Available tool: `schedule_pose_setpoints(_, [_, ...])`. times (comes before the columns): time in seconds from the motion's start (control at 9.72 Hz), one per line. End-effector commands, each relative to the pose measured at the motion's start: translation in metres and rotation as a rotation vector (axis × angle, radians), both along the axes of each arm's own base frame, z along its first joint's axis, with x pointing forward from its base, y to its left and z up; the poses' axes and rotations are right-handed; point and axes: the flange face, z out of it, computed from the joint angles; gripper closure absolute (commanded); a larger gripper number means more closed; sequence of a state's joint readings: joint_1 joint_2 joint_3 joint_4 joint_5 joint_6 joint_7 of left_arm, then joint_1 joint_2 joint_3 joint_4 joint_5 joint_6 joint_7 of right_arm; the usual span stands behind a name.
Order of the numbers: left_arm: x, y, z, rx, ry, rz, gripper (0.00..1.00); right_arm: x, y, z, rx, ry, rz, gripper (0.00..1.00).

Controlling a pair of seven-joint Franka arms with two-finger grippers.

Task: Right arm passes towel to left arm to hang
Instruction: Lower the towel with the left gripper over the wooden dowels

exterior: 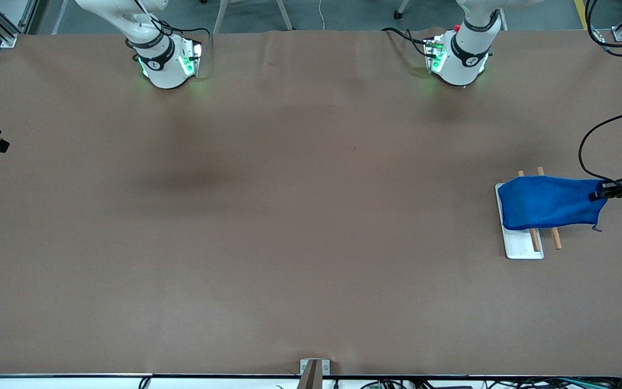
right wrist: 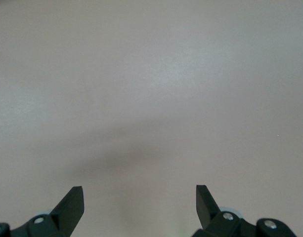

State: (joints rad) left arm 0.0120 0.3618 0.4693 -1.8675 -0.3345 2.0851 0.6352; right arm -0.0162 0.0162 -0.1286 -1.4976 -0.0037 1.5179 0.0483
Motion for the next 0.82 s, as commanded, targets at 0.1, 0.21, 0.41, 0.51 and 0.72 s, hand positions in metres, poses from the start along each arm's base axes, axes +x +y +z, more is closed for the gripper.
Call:
schedule_pose_setpoints(0.1, [-0.002,0.011,-0.021,0.028,0.014,0.004,0.9,0.0,-0.003,0.001,-0.009,-0.018,0.006,0.0])
schedule_pose_setpoints(0.21, [-0.001,0.012,-0.021,0.038,0.001,0.006,0.51,0.002,-0.003,0.003,-0.011,-0.039,0.006,0.0])
schedule_pose_setpoints(0.41, [0.002,0.011,-0.012,0.041,-0.015,0.003,0.0,0.003,-0.001,0.002,-0.008,-0.04,0.008,0.0])
schedule_pose_setpoints(0.51, [0.005,0.007,-0.004,0.037,-0.029,-0.002,0.0,0.003,0.0,0.002,-0.007,-0.034,0.009,0.0])
schedule_pose_setpoints(0.72, [0.017,0.006,0.025,0.053,-0.082,-0.03,0.0,0.002,0.001,0.003,-0.007,-0.034,0.011,0.0])
